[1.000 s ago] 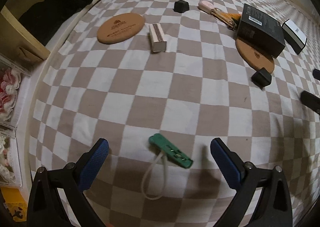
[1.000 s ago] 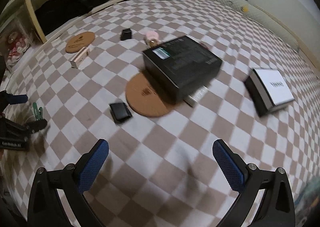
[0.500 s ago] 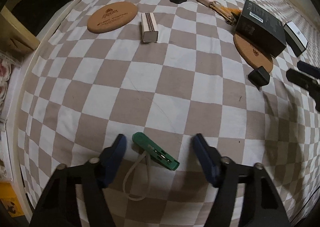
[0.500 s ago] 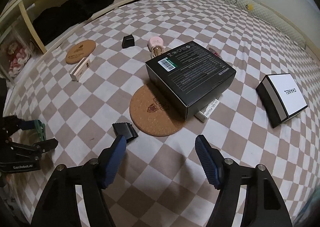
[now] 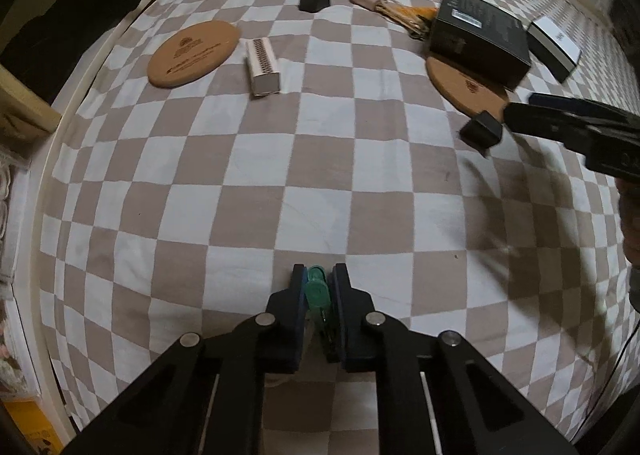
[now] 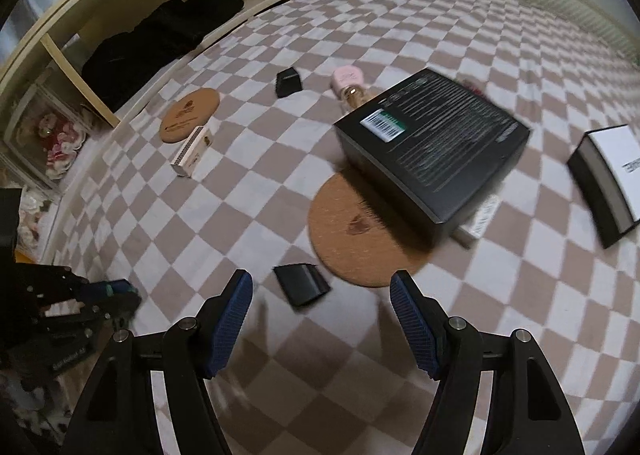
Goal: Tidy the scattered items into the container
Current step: 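Grasp the green clip with the left tool while the right tool grasps the small black block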
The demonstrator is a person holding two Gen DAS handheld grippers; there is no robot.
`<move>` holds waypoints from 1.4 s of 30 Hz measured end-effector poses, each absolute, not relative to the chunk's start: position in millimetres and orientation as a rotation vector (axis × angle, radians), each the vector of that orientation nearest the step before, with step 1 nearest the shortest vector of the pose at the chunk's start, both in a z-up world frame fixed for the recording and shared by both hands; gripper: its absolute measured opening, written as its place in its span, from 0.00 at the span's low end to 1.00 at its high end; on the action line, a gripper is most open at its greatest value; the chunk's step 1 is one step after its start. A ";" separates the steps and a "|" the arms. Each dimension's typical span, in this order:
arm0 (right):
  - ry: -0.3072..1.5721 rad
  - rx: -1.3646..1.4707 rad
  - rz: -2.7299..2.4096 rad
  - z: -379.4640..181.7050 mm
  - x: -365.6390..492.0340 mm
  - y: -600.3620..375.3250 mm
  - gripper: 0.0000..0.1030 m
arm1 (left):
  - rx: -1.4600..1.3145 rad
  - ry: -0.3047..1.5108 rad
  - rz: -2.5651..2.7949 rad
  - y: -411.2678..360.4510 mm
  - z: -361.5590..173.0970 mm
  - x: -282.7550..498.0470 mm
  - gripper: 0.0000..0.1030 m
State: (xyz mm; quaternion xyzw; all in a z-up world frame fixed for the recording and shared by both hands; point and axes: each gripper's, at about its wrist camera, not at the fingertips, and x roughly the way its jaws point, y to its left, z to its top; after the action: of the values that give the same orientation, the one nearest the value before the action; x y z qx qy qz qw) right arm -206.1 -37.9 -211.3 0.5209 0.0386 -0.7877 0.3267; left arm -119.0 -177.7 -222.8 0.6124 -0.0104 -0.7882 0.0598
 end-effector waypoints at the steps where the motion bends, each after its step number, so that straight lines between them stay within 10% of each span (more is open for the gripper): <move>1: 0.091 1.372 -2.052 -213.9 -206.1 -40.3 0.70 | 1.854 -0.049 -2.389 -175.3 -222.5 -118.2 0.13; 7: 0.080 1.393 -2.001 -227.8 -204.4 -53.0 0.70 | 1.863 -0.081 -2.379 -171.1 -221.3 -117.6 0.13; 11: -0.007 1.433 -1.911 -237.2 -207.5 -54.8 0.70 | 1.871 -0.046 -2.366 -175.2 -221.1 -114.9 0.42; 22: 0.072 1.463 -1.869 -235.1 -200.1 -63.9 0.70 | 1.910 -0.053 -2.325 -174.8 -225.5 -109.6 0.42; 25: 0.181 1.467 -1.922 -240.6 -195.0 -73.6 0.43 | 1.925 -0.087 -2.307 -170.7 -226.7 -108.9 0.42; 42: 0.219 1.476 -2.029 -238.4 -194.9 -66.2 0.25 | 1.908 -0.190 -2.241 -164.8 -219.6 -108.8 0.42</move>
State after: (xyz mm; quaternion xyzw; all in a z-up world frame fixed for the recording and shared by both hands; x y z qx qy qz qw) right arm -194.9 -66.2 -238.4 0.5578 0.0830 -0.7668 0.3067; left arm -108.8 -164.8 -219.6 0.6439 -0.0643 -0.7564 0.0960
